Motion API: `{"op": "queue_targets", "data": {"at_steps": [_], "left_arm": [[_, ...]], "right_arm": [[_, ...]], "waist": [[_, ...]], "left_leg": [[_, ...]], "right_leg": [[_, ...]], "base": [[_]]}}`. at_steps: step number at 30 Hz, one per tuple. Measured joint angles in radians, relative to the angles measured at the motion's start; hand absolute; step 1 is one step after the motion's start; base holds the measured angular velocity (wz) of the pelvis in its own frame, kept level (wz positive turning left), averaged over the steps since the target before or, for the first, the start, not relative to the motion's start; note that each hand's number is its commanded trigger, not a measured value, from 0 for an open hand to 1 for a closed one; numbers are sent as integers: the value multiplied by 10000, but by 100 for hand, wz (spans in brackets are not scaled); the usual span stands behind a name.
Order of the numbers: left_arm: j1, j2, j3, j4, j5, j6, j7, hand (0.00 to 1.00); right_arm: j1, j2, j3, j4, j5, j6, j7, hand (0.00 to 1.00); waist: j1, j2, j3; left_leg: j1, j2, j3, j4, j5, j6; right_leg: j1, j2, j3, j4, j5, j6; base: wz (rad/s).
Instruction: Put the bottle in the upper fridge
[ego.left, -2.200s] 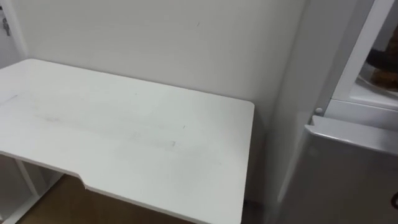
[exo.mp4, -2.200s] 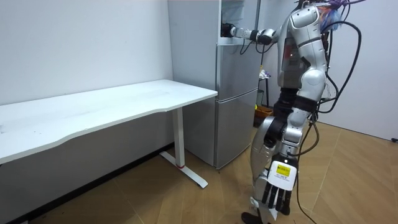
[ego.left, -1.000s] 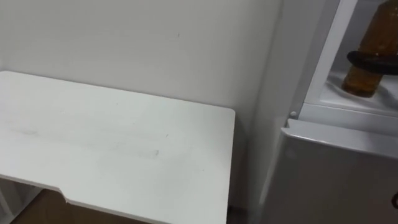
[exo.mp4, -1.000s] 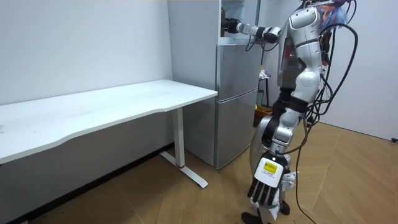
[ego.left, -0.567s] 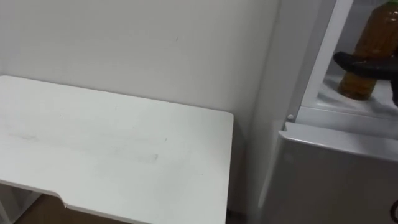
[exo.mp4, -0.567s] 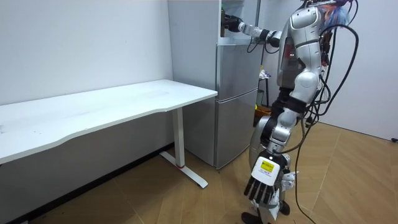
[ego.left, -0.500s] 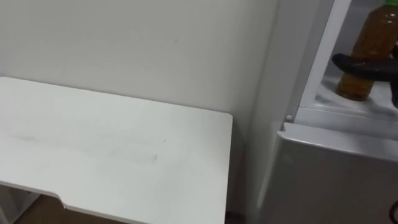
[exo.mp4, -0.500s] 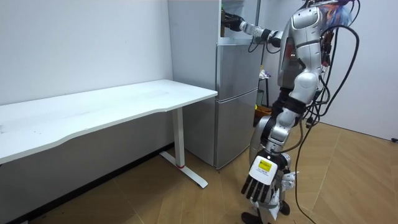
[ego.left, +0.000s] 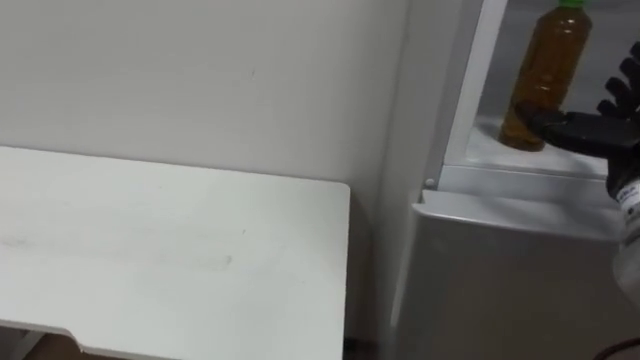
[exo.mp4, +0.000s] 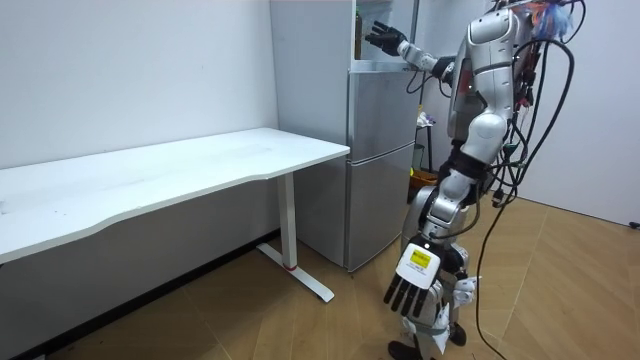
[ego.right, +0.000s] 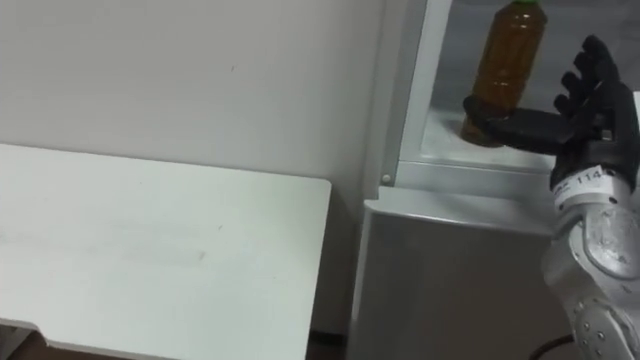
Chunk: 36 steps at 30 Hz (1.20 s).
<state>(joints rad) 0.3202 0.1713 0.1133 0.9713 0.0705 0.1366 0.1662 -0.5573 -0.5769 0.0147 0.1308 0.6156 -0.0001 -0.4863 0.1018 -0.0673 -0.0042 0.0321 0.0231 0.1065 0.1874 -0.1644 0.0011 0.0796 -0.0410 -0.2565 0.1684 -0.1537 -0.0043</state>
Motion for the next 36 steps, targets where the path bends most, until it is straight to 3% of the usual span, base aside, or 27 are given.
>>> {"op": "queue_targets", "data": {"at_steps": [6, 11, 15, 19, 23, 25, 29, 32, 36], "left_arm": [[20, -12, -175, 48, 20, -175, 236, 0], [-12, -67, -172, 355, 5, -444, 280, 0], [0, -68, -174, 441, 2, -548, 296, 0], [-158, -207, -206, 678, -8, -750, 485, 0], [-236, -426, -204, 903, -60, -873, 484, 0], [-218, -477, -285, 1070, -203, -970, 481, 0], [-174, -514, -412, 1371, -333, -1101, 380, 0], [-233, -517, -645, 1485, -413, -1338, 399, 0], [-235, -516, -905, 1476, -592, -1476, 404, 0]], "right_arm": [[818, 512, -3, -1045, -451, -8, -345, 0], [1749, 1230, -603, -2117, -296, -259, -354, 0], [2486, 1443, -858, -3063, -148, -549, -352, 0], [3311, 2103, -854, -3882, 1071, -1107, -98, 0], [4232, 2412, -866, -4001, 2493, -1160, 552, 0], [4676, 2789, -847, -4285, 2658, -1197, 779, 0], [5214, 3381, -849, -4378, 3572, -1719, 1739, 0], [5870, 3519, -841, -4377, 5325, -2128, 2279, 0], [6402, 3851, -825, -4049, 7068, -2216, 3047, 0]], "waist": [[-47, 2, 0], [-187, 80, 50], [-204, 170, 61], [-201, 298, 54], [-281, 484, -24], [-384, 604, -15], [-493, 862, -27], [-548, 868, -12], [-627, 888, 0]], "left_leg": [[14, 10, 103, -66, -8, -9], [117, 6, 166, -119, -25, 2], [186, 16, 266, -187, -27, 0], [311, 54, 431, -220, -50, -20], [313, 75, 574, -168, -120, -18], [321, 80, 607, -166, -136, -19], [332, 165, 812, -180, -177, -29], [332, 153, 815, -175, -203, -37], [325, 166, 1038, -181, -218, -52]], "right_leg": [[-101, 15, 103, 18, 2, -3], [3, -6, 70, 2, 0, 1], [-3, 5, 160, -1, -1, 3], [-6, 46, 384, 14, 0, 1], [-99, 78, 621, 21, 4, -6], [-101, 82, 650, 21, 4, -6], [-101, 115, 804, 18, 5, -8], [-168, 116, 851, -38, -9, 8], [-296, 176, 1087, -4, -9, 3]], "base": [[-6], [0], [-9], [-15], [-12], [-7], [-14], [0], [-14]]}}
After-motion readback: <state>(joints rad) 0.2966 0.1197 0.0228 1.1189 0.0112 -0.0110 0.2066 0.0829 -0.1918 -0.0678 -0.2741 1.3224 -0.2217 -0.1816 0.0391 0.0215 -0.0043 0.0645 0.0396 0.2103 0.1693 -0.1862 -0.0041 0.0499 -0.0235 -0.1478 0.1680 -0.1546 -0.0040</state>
